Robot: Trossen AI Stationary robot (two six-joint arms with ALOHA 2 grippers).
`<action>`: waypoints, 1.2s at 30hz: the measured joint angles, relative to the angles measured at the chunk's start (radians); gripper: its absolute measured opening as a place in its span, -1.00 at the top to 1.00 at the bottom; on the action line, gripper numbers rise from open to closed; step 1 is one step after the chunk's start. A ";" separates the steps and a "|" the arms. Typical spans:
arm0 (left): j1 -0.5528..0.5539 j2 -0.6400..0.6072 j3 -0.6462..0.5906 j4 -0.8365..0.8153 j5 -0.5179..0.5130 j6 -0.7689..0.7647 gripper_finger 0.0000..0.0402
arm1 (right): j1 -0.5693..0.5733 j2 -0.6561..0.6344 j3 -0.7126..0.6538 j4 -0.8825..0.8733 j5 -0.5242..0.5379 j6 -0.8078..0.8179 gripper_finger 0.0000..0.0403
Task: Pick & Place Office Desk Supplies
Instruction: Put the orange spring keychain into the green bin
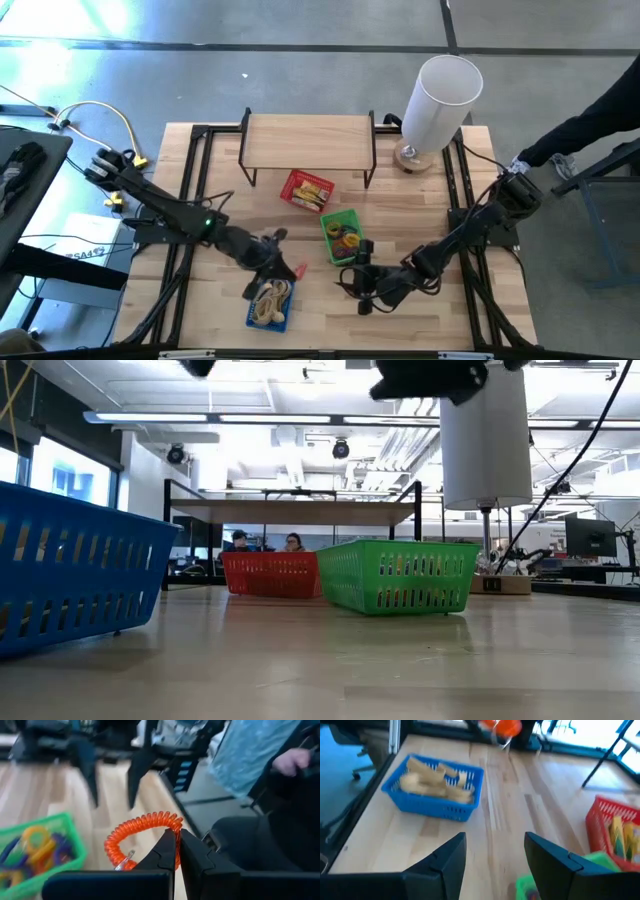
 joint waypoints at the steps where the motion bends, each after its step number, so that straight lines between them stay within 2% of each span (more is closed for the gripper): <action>1: -0.009 0.000 0.000 0.021 0.000 0.002 0.99 | -0.006 0.000 0.000 0.026 0.001 -0.022 0.06; 6: -0.030 0.001 0.001 0.107 0.017 0.046 0.99 | -0.046 0.000 0.000 0.163 -0.023 -0.140 0.06; 11: -0.030 0.001 0.001 0.118 0.047 0.058 0.99 | -0.097 0.000 0.000 0.248 -0.177 -0.211 0.06; 16: -0.018 0.001 0.001 0.122 0.046 0.063 0.99 | -0.143 0.000 0.000 0.307 -0.256 -0.226 0.06; 24: 0.056 0.001 0.001 0.121 0.035 0.065 0.99 | -0.210 0.000 0.000 0.365 -0.444 -0.252 0.06; 30: 0.097 0.012 0.003 0.119 0.035 0.065 1.00 | -0.242 0.000 0.000 0.371 -0.487 -0.258 0.07; 33: 0.111 0.022 0.003 0.123 0.037 0.057 1.00 | -0.254 0.000 0.000 0.371 -0.511 -0.270 0.16; 36: 0.118 0.028 0.002 0.112 0.038 0.055 1.00 | -0.257 0.000 0.000 0.367 -0.511 -0.270 0.38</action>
